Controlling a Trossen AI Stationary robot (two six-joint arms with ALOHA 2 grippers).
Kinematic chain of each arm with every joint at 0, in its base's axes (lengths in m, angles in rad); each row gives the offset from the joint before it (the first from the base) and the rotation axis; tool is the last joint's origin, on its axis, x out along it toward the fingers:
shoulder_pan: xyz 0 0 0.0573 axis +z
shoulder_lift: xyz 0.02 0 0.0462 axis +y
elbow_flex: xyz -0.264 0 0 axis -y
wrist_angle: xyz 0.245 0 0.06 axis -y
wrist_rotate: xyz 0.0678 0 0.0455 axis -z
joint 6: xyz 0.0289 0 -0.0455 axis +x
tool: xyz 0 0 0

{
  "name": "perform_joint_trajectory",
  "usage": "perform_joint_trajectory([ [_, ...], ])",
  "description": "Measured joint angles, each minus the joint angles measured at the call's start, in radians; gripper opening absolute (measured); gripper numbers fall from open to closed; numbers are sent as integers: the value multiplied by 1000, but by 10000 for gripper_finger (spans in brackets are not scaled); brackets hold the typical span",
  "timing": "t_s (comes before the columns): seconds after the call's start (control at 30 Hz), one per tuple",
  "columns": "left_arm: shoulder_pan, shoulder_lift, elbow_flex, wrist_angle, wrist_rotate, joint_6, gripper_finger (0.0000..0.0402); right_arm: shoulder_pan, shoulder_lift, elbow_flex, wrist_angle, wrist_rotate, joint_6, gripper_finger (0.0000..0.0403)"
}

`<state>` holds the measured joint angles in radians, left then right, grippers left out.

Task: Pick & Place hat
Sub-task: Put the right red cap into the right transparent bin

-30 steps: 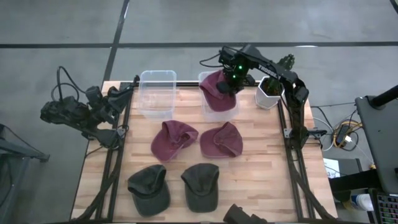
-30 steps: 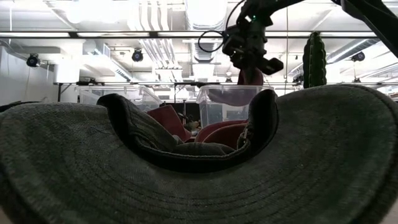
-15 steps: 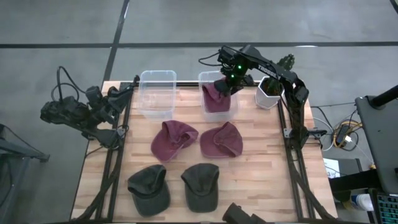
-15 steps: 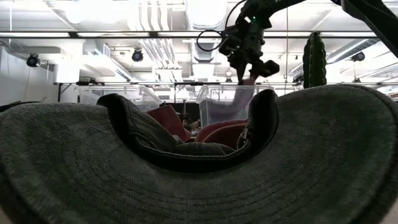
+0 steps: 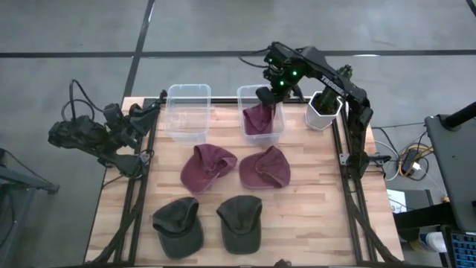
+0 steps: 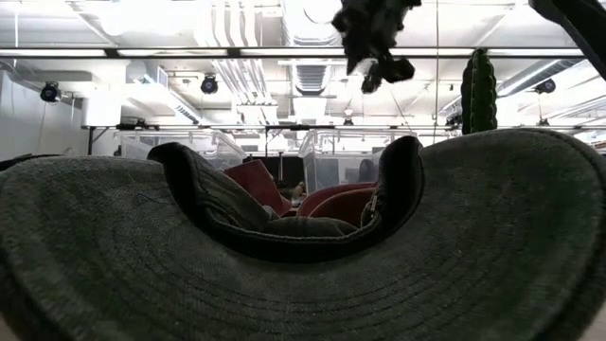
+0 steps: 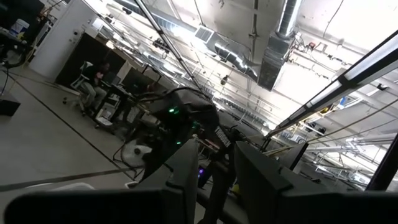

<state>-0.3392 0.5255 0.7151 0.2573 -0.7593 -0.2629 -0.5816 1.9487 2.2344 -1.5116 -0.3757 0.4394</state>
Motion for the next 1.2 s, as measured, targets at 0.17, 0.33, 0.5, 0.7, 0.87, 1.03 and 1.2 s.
perform_joint_trajectory([
  [0.17, 0, 0, 0, -51, 3, -11, 98, 100, -15, 28, 5, -1, -9, 235],
  [0.33, 0, 1, 0, -139, 36, -99, 98, 226, -16, 30, 30, 9, 38, 235],
  [0.5, 0, 15, 0, -227, 40, -157, 98, 364, -16, 28, 78, 56, 88, 235],
  [0.7, 0, 25, -1, -244, 40, -211, 98, 524, -16, 11, 83, 190, -50, 229],
  [0.87, 0, 25, -1, -243, 42, -319, 98, 644, -16, -68, 85, 283, -107, 224],
  [1.03, 0, 25, 0, -243, 63, -479, 98, 754, -14, -198, 109, 475, -145, 224],
  [1.2, 0, 38, 0, -243, 65, -513, 98, 846, -16, -327, 178, 574, -178, 224],
])
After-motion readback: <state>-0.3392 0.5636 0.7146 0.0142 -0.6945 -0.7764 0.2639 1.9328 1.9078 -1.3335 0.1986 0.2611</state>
